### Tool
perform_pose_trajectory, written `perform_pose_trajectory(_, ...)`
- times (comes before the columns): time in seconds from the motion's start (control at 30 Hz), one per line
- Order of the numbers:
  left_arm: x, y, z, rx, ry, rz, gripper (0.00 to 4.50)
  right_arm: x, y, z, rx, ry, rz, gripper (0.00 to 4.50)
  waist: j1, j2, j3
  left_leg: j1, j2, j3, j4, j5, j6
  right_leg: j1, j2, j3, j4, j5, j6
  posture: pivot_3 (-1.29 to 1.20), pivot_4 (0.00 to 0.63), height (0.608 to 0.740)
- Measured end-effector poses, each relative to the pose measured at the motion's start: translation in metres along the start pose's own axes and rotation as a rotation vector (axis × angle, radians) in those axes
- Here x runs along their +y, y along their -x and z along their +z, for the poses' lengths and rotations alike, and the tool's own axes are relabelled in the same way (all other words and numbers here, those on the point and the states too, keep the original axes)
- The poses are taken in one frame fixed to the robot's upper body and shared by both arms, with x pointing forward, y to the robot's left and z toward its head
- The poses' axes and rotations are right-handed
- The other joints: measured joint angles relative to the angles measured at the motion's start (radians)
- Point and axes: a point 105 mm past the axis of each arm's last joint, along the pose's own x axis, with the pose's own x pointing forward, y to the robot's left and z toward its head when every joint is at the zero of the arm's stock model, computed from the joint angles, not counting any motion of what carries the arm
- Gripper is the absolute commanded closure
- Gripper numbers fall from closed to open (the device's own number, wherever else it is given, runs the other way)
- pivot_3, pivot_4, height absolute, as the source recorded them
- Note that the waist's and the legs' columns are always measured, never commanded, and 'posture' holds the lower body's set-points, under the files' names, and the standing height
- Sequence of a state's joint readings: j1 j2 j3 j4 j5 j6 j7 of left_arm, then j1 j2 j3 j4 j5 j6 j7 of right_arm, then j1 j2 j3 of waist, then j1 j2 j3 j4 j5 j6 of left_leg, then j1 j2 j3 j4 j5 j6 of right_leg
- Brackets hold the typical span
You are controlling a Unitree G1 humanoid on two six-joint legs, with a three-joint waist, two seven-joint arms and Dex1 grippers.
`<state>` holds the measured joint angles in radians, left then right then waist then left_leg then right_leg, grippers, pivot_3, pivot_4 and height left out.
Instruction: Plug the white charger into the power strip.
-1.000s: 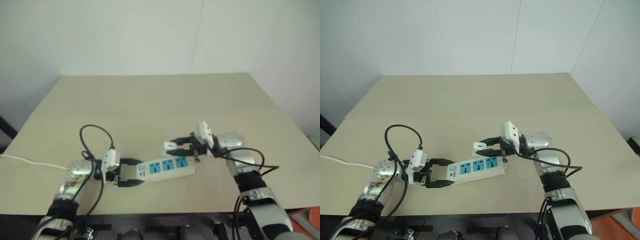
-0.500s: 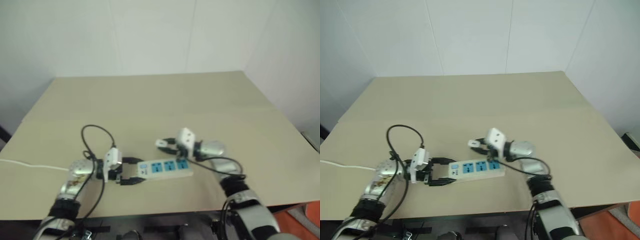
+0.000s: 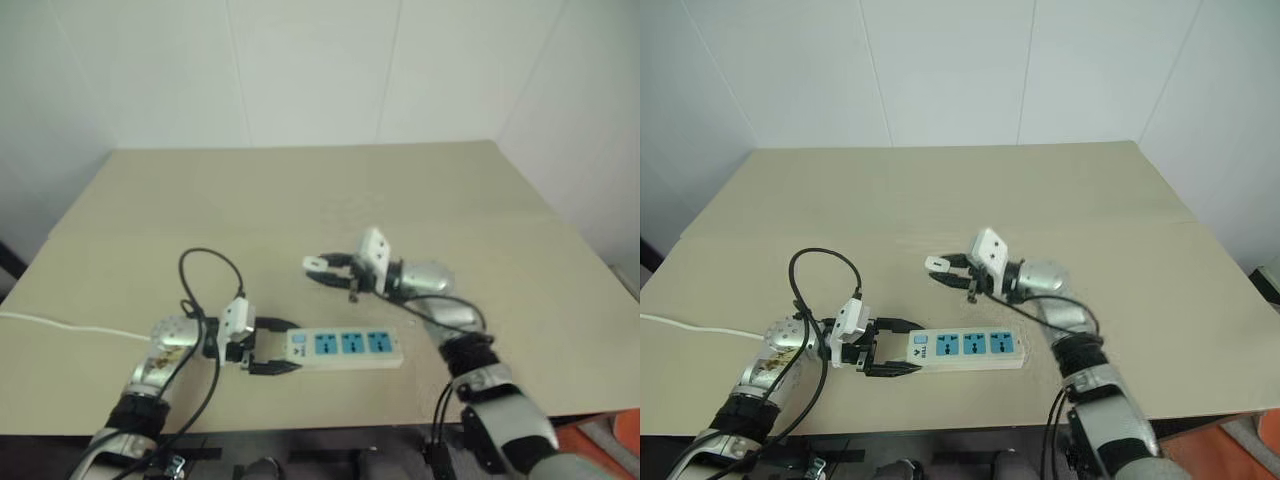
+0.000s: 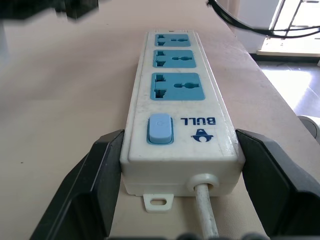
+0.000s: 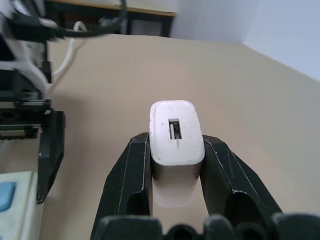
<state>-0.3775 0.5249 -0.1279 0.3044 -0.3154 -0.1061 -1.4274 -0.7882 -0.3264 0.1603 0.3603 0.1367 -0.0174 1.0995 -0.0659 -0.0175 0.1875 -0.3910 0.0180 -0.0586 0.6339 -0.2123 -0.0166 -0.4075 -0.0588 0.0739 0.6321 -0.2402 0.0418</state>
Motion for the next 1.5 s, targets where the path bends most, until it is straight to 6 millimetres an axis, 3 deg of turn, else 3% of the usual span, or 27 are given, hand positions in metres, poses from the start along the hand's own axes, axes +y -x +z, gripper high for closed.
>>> perform_pose_trajectory(0.13,0.000,0.001,0.000,0.005,-0.003,0.002,1.28,0.002,0.015,0.026,0.110,0.016,0.093,3.38,0.000,0.000,0.000,0.000,0.000,0.000,0.000,0.000,0.000,-0.001,0.000,0.000,0.000,0.000,0.000,0.00,0.150,0.740)
perform_pose_trajectory(0.27,0.000,0.000,0.000,0.006,-0.006,-0.002,1.28,0.027,0.019,0.032,0.218,0.014,0.229,3.38,0.001,-0.001,0.000,-0.001,0.000,0.000,0.001,0.000,0.000,-0.001,0.000,0.000,0.000,-0.001,0.001,0.00,0.150,0.740)
perform_pose_trajectory(0.43,0.001,0.000,0.000,0.008,-0.008,-0.001,1.28,0.051,0.017,0.025,0.286,-0.104,0.304,3.38,0.002,-0.001,0.001,-0.001,0.000,0.000,0.001,0.000,0.000,-0.001,0.000,0.000,0.000,-0.001,0.001,0.00,0.150,0.740)
perform_pose_trajectory(0.93,0.001,0.000,0.000,0.008,-0.017,-0.006,1.28,0.058,0.017,0.006,0.333,-0.297,0.244,3.38,0.003,-0.001,0.001,-0.002,0.000,0.000,0.003,0.000,0.000,-0.001,0.000,-0.001,0.000,-0.001,0.001,0.00,0.150,0.740)
perform_pose_trajectory(1.5,0.001,0.000,0.000,0.009,-0.018,-0.011,1.28,0.069,0.013,0.004,0.298,-0.362,0.228,3.38,0.003,-0.002,0.000,-0.001,0.000,-0.001,0.004,0.000,0.000,0.000,0.000,-0.001,0.001,-0.001,0.001,0.00,0.150,0.740)
